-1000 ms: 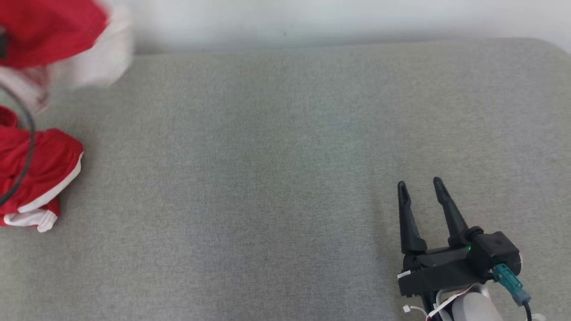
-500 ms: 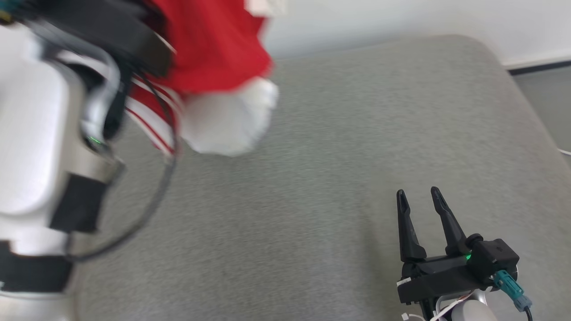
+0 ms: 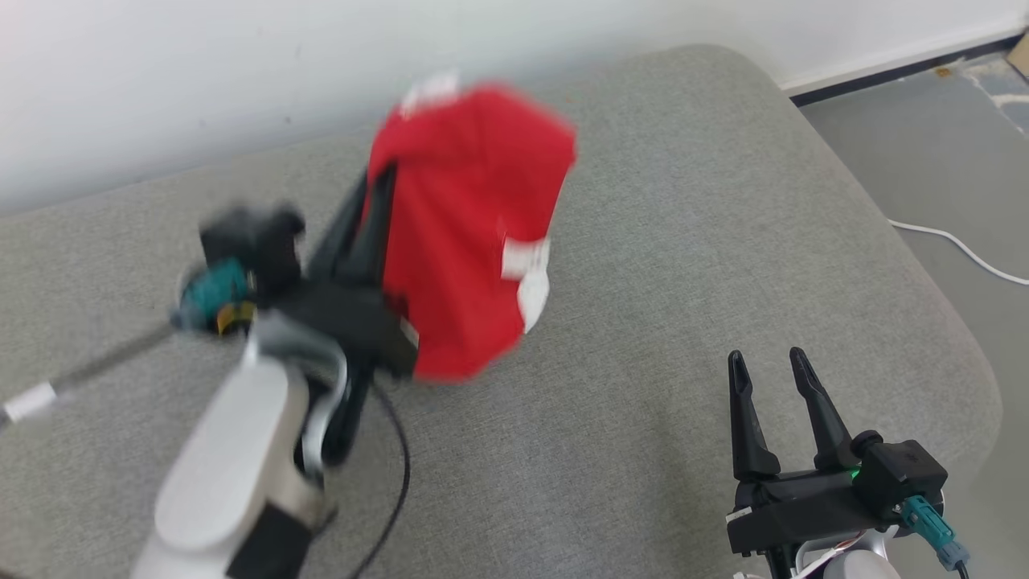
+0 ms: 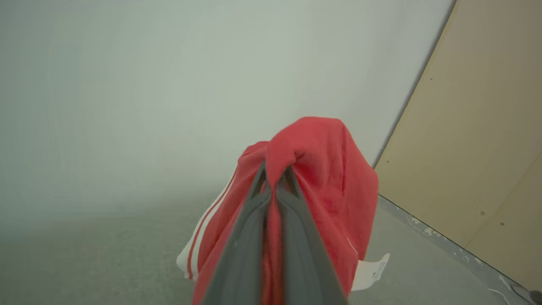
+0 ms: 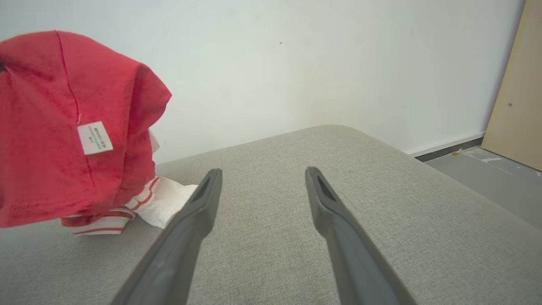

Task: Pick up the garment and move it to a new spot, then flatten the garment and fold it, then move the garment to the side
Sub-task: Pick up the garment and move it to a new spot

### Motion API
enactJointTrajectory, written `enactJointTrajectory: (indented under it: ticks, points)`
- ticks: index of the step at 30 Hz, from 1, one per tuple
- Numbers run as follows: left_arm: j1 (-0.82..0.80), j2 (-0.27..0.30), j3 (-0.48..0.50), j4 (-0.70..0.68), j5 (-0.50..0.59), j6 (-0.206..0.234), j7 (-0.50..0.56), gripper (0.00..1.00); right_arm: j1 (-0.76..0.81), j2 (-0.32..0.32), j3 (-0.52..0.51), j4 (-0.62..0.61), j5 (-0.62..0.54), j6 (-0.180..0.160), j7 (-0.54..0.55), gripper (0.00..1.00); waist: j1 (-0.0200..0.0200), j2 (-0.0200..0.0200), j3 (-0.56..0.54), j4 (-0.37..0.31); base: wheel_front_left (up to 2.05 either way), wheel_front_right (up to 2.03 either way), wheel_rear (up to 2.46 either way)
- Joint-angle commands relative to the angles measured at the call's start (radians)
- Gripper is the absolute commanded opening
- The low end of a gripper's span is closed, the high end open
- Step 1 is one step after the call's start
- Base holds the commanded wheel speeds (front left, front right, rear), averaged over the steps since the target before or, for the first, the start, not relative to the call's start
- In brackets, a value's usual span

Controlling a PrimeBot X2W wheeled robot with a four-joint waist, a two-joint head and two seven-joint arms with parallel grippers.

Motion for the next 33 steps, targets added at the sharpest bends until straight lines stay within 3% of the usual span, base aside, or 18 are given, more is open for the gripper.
enactJointTrajectory:
  ticks: [1, 8, 10, 18, 33]
  points:
    - [0.031, 0.004, 0.003, 0.009, -0.006, 0.004, -0.011, 0.0, 0.004, 0.003, 0.002, 0.001, 0.0, -0.002, -0.001, 1.0, 0.0001, 0.0001, 0.004, -0.003, 0.0, 0.0, 0.0]
    - [0.191, 0.023, 0.0, 0.139, -0.016, 0.009, -0.067, 0.0, -0.008, 0.003, 0.007, 0.011, -0.025, -0.002, -0.001, 1.0, 0.0001, 0.0001, 0.005, 0.026, 0.0, 0.0, 0.0]
    - [0.205, 0.017, -0.014, 0.171, -0.006, 0.004, -0.084, 1.0, -0.01, 0.003, 0.008, 0.014, -0.031, -0.002, -0.001, 1.0, 0.0001, 0.0001, 0.001, 0.04, 0.0, 0.0, 0.0]
    - [0.183, -0.005, -0.01, 0.139, 0.024, -0.018, -0.178, 1.0, 0.008, 0.003, 0.003, 0.006, -0.059, -0.002, -0.001, 1.0, 0.0001, 0.0001, -0.051, 0.127, 0.0, 0.0, 0.0]
    - [0.353, 0.104, 0.085, -0.079, 0.13, 0.03, -0.192, 1.0, 0.058, 0.003, -0.003, 0.003, -0.084, -0.002, -0.001, 1.0, 0.0001, 0.0001, -0.144, 0.265, 0.0, 0.0, 0.0]
